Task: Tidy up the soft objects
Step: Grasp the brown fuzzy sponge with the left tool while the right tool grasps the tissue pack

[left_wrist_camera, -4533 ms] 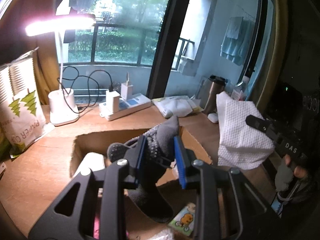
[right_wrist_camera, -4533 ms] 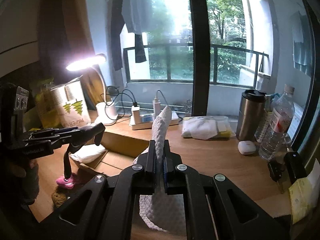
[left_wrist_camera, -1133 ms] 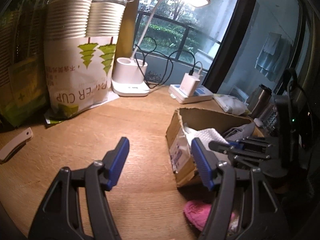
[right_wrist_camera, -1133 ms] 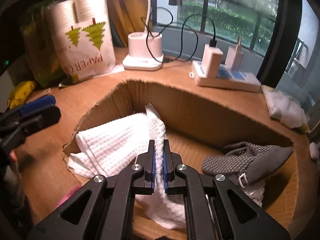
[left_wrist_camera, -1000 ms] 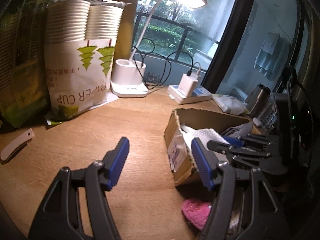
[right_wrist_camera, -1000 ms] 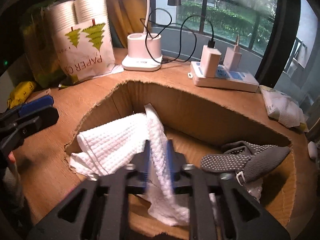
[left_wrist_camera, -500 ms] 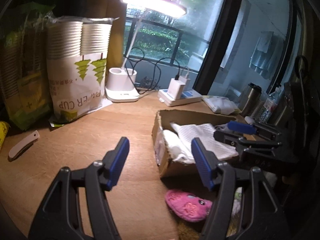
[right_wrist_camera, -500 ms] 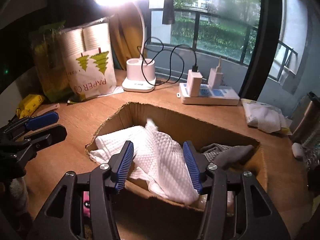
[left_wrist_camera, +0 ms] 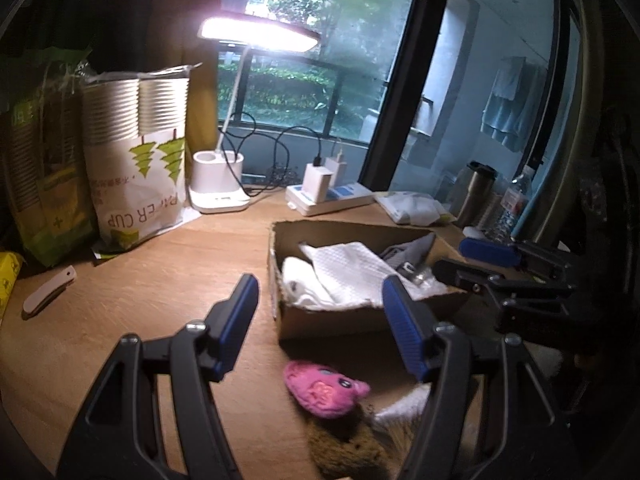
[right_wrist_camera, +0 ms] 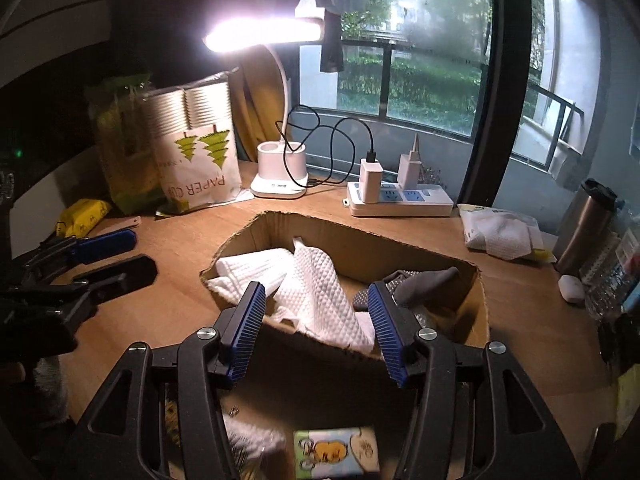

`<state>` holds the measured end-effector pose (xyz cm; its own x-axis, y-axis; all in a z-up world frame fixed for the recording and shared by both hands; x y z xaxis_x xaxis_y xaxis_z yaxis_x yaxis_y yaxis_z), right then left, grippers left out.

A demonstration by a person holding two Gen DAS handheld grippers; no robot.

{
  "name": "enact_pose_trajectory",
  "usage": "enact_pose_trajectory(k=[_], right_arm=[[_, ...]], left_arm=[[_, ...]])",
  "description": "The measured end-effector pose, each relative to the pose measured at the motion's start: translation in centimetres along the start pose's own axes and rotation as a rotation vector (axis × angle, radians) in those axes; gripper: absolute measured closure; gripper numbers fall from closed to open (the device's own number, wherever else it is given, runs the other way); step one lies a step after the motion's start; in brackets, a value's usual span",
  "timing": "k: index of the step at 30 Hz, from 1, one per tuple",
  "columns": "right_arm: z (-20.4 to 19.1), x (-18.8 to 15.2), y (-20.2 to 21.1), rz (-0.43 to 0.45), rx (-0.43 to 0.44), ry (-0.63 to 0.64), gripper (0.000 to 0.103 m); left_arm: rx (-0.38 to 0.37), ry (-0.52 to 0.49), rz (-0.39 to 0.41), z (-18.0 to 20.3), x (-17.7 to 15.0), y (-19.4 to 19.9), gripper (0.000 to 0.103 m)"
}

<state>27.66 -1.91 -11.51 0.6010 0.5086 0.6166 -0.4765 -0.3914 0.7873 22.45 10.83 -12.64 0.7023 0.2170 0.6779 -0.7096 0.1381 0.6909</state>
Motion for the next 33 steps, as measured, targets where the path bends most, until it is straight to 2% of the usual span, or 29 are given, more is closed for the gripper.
enact_pose_trajectory(k=[11,23,25,28,33], right_arm=[[0.4,-2.8,2.4,0.019,0.006,-0.016,0.047],[0.5,-6.9,1.3,-0.023,0.037,-0.039,0.046],[0.8,-7.5,0.9,-0.031,0.037,-0.048,0.042],[1.0,-8.5,0.1,-0.053,0.034,-0.054,0.033],[1.3,-10.0,-0.9,-0.078,0.037,-0.060,0.032]], left_arm=[[-0.001,-0.037,-0.022,2.6,-1.8,0.4,0.037],[0.012,-0.035,-0.086,3.5,-5.2,-0.9,0.037],[0.016,-0.033,-0.099,3.5,-5.7,-1.1,0.037],[0.018,-0.021,-0.118,3.2,-6.4,-1.4,0.023],[0.032,0.003,-0.149,2.4,-7.2,-2.3,0.022]])
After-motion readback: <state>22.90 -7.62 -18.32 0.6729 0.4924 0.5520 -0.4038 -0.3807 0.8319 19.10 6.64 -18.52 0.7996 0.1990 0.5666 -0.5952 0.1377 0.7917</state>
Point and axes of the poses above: each gripper's, at about its wrist camera, not at the fingertips, and y roughly against the way its jaws point, z to its right, x to its top, the point moved 8 cm from there along -y, roughly the way its jaws point, and after that the axes turned 14 degrees about -z, right-handed, at the moved point
